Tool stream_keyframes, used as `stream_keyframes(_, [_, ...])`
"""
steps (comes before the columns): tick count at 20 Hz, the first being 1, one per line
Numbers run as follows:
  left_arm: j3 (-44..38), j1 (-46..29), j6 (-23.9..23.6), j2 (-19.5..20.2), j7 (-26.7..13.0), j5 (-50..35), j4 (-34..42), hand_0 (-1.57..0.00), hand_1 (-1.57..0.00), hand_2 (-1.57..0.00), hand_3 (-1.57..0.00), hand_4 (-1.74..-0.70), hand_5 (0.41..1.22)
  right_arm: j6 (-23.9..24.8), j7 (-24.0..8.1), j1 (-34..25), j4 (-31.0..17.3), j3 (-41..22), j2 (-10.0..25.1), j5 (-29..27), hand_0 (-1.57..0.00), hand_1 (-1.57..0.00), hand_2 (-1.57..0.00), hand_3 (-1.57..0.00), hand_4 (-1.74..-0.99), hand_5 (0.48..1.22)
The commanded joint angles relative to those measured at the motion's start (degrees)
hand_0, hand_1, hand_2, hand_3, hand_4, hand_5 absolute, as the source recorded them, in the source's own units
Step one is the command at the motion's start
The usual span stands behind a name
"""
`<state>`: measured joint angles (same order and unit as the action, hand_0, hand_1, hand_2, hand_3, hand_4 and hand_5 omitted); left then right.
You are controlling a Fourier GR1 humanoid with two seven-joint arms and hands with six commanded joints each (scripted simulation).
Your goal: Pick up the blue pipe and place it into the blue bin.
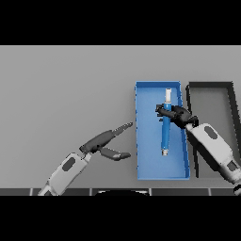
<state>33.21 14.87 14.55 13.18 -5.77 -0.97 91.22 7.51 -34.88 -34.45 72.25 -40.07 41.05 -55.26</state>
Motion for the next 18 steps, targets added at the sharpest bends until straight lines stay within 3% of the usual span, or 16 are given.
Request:
stream_keyframes(1, [0.09, -0.1, 0.0, 0.01, 0.32, -0.03, 0.4, 0.0, 0.0, 0.0, 0.0, -0.89, 0.453, -0.21, 0.08, -0.52, 0.08, -1.38, 0.18, 2.07, -0.22, -0.19, -0.19, -0.15, -1.165, 0.924])
stream_keyframes(4, [-0.15, -0.54, 0.17, 0.56, 1.41, 0.07, -0.06, 0.0, 0.0, 0.0, 0.0, -0.9, 0.45, -2.03, 2.5, -1.73, -2.4, -3.54, 0.26, 6.72, -0.11, -0.1, -0.09, -0.08, -1.125, 0.821])
stream_keyframes(8, [0.27, -0.46, -0.44, -0.38, 0.65, 0.42, -0.03, 0.0, 0.0, 0.0, 0.0, -0.91, 0.458, -0.78, 2.27, -2.3, -3.33, -4.46, -0.37, 8.56, -0.04, -0.04, -0.04, -0.03, -1.124, 0.717])
stream_keyframes(11, [0.51, -0.16, -0.65, -0.93, 0.5, 0.89, -0.74, 0.0, 0.0, 0.0, 0.0, -0.92, 0.462, -0.89, 4.29, -1.86, -3.93, -3.65, -0.91, 7.84, -0.02, -0.02, -0.02, -0.02, -1.119, 0.695])
stream_keyframes(14, [0.61, -0.55, -0.6, -1.07, 0.63, 0.55, -0.36, 0.0, 0.0, 0.0, 0.0, -0.92, 0.466, -1.29, 3.54, -2.18, -3.95, -3.76, -0.43, 8.02, -0.01, -0.01, -0.01, -0.01, -1.132, 0.675])
stream_keyframes(18, [-0.24, 1.2, -0.47, -1.79, 1.68, 1.09, -4.49, 0.0, 0.0, 0.0, 0.0, -0.92, 0.469, -3.05, 5.18, -1.97, -4.65, -3.71, -0.9, 7.68, -0.01, -0.01, -0.01, -0.01, -1.129, 0.678])
